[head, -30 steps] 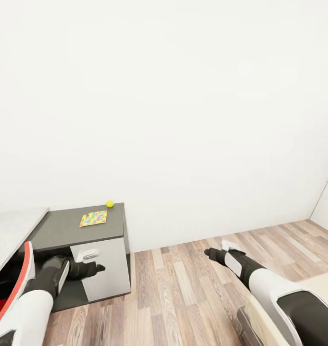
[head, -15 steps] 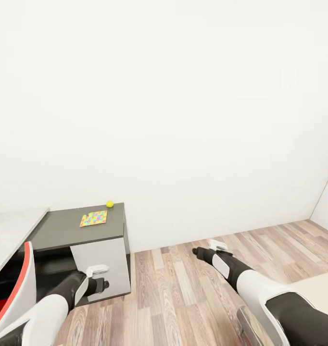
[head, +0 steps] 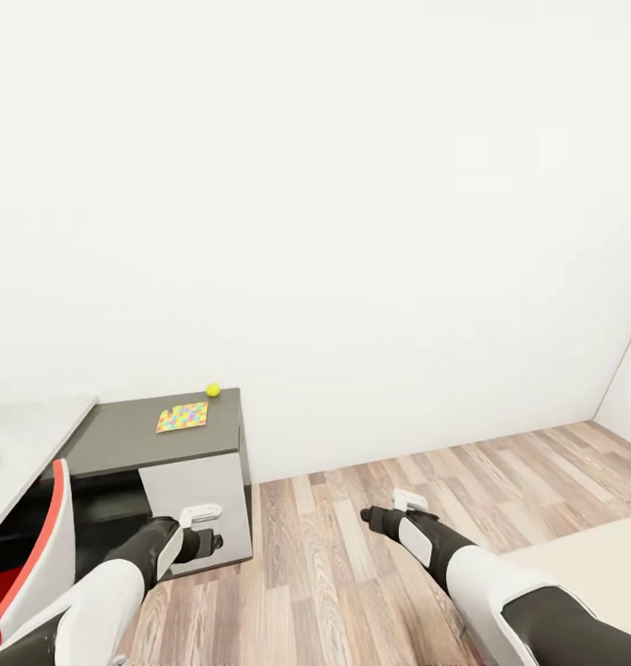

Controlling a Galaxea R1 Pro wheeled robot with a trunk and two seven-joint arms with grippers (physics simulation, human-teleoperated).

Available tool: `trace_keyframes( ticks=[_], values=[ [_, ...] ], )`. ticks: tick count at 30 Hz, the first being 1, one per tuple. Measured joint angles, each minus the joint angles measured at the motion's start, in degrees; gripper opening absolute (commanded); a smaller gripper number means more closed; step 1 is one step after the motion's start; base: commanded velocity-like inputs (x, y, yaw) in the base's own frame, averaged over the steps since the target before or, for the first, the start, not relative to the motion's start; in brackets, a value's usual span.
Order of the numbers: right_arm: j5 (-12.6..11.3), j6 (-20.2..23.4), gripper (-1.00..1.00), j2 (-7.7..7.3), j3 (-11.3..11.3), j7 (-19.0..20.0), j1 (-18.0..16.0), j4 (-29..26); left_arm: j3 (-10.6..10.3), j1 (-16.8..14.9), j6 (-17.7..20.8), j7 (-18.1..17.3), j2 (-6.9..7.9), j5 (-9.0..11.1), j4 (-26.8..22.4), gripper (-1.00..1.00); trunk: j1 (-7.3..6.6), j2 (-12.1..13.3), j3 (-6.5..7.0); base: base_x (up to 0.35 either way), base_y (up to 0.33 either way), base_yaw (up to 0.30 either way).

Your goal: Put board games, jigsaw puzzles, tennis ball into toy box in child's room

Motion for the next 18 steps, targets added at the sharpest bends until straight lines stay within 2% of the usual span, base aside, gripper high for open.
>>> trace_keyframes(
  ticks=[5, 10, 18],
  values=[
    [-0.24, -0.02, 1.00, 0.03, -0.17, -0.08, 1.63, 0.04, 0.01, 0.01, 0.01, 0.01, -0.06, -0.01, -0.01, 1.00, 0.00, 0.02, 0.00, -0.085, 0.000, -0.099],
    [-0.28, -0.02, 1.00, -0.03, -0.20, -0.10, 3.26, 0.05, 0.01, 0.00, -0.08, 0.02, -0.10, -0.02, -0.01, 1.00, -0.01, 0.01, 0.00, -0.091, 0.000, -0.236],
    [-0.29, 0.02, 1.00, 0.03, -0.15, -0.12, 5.86, 0.05, -0.01, 0.00, -0.25, 0.08, -0.15, -0.02, -0.01, 1.00, -0.01, 0.01, 0.00, -0.009, 0.000, -0.275]
  ],
)
